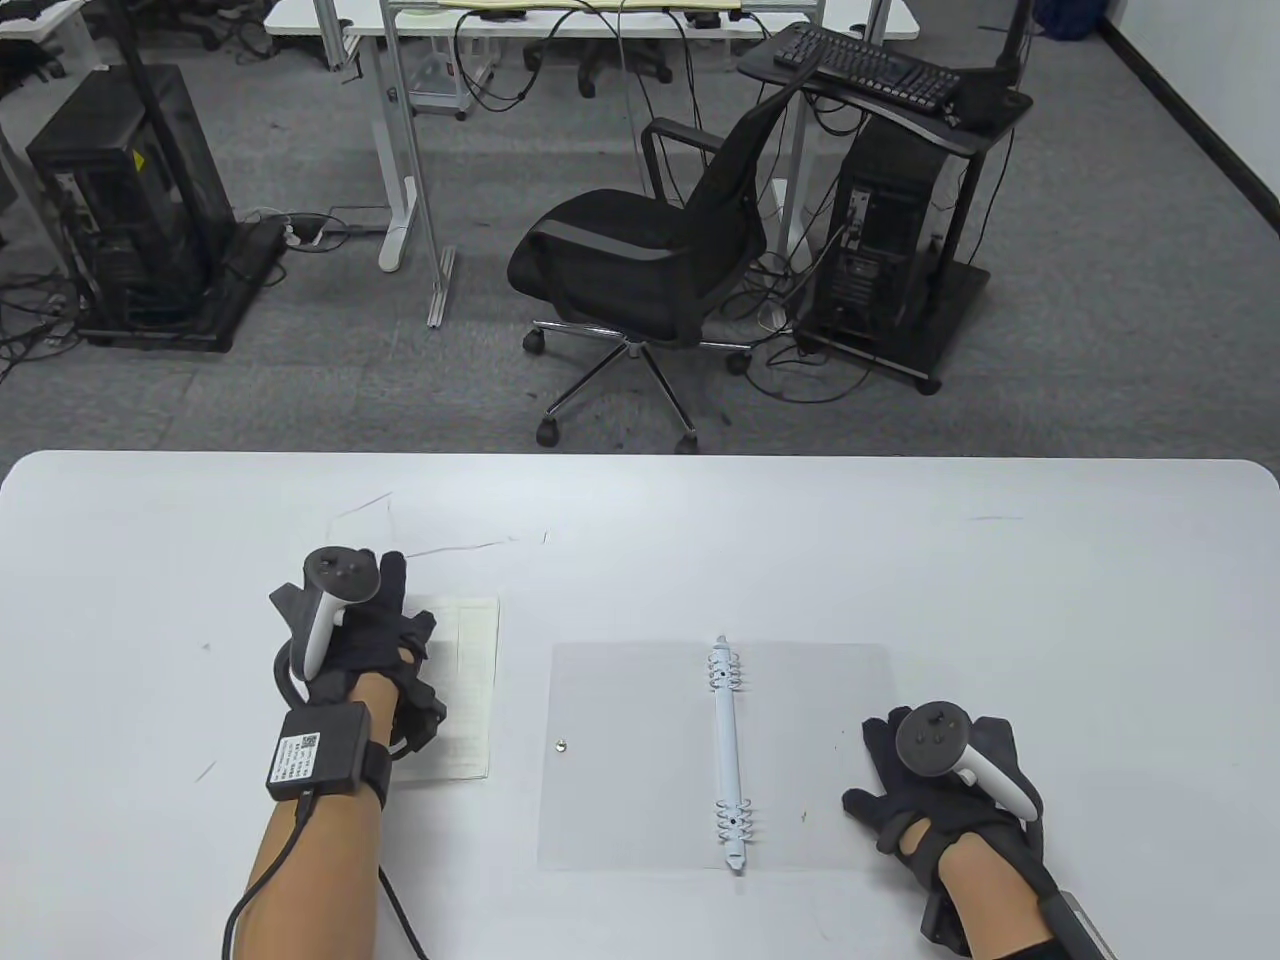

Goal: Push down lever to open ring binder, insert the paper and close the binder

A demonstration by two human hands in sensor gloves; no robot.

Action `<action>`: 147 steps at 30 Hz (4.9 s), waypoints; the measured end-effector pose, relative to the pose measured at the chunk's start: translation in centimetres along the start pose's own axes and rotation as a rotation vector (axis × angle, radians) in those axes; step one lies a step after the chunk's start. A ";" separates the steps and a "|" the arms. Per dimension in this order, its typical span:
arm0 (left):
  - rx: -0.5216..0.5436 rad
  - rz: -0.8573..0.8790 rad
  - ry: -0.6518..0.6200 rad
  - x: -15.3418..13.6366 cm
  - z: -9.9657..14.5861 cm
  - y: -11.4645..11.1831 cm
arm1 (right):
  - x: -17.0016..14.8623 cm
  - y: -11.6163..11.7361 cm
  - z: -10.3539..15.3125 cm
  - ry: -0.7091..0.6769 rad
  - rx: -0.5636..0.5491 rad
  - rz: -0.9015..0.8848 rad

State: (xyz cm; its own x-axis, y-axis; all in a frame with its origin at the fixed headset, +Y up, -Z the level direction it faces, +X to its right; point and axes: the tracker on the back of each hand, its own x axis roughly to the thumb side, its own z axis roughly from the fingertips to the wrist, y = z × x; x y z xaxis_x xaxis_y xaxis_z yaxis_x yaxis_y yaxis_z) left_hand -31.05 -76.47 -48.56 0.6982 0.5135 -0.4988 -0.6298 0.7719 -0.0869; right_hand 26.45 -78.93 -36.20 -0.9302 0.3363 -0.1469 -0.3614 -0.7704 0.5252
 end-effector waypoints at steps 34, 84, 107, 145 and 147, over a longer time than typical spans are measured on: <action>-0.075 0.117 -0.563 8.5 20.0 1.7 | 1.5 -1.9 2.9 -0.206 -0.116 -0.121; -0.456 0.545 -1.075 8.8 24.8 -14.1 | 5.8 0.1 4.7 -0.962 0.365 -0.630; -0.492 0.652 -1.064 8.7 24.9 -15.7 | 7.2 1.0 5.3 -0.970 0.287 -0.714; -0.671 0.816 -0.969 8.0 23.2 -18.4 | 7.4 2.0 4.9 -0.913 0.262 -0.684; -0.693 0.859 -0.948 7.9 23.0 -18.7 | 7.5 2.2 4.8 -0.920 0.275 -0.701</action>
State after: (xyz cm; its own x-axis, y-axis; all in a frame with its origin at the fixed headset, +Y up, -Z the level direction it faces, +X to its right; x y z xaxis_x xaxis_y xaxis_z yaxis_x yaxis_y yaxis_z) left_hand -5.87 -78.25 -31.05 -0.1854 0.9764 0.1109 -0.8041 -0.0859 -0.5882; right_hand 19.03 -75.53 -32.16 -0.0996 0.9872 0.1245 -0.6430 -0.1593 0.7492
